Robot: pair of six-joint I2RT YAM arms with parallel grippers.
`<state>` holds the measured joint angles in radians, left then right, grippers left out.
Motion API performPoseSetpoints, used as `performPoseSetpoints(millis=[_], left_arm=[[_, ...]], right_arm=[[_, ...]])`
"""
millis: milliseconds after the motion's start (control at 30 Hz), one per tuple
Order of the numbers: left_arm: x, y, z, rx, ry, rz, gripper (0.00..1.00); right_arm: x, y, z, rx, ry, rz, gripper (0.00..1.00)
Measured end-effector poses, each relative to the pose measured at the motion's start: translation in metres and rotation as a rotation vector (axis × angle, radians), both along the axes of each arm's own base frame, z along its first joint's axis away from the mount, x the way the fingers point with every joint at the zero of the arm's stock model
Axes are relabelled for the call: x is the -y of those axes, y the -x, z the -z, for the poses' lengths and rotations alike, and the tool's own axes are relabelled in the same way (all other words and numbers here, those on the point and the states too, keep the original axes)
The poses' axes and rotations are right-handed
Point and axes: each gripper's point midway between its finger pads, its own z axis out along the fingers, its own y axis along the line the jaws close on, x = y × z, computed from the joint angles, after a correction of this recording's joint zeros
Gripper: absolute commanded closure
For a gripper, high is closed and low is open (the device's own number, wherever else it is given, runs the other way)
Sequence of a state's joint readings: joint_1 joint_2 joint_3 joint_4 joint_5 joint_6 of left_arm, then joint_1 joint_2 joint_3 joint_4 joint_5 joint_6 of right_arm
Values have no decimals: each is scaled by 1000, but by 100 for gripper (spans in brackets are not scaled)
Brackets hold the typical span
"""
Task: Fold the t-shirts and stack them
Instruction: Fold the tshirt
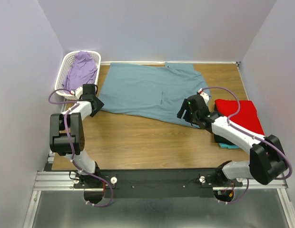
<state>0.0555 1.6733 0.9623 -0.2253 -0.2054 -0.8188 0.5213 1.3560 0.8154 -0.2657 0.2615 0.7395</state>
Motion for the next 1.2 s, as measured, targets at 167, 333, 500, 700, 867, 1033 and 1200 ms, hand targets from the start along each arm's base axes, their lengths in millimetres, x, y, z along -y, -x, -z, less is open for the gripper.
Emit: performPoseSetpoints(millis=[167,333,500,700,867,1033,1200], left_arm=[[0,-8,10,-2,8,-16,48],[0,-16,13,15,19,-33,67],[0,-20,15,29,27,-42,74],[0,-21,15,30,29,-47,78],[-1,-21,16,25,25,-49,88],[-2,-21,16,17,16,-47,96],[-4,-20,16,10,6,-44,100]], right_arm=[[17,10,8,-16,-26,62,19],[49,24,32,-73,-27,160,19],[83,36,52,-129,-27,269,19],[93,36,55,-139,-27,305,19],[100,38,69,-183,11,329,33],[101,25,72,-183,39,328,72],[102,18,71,-180,68,302,96]])
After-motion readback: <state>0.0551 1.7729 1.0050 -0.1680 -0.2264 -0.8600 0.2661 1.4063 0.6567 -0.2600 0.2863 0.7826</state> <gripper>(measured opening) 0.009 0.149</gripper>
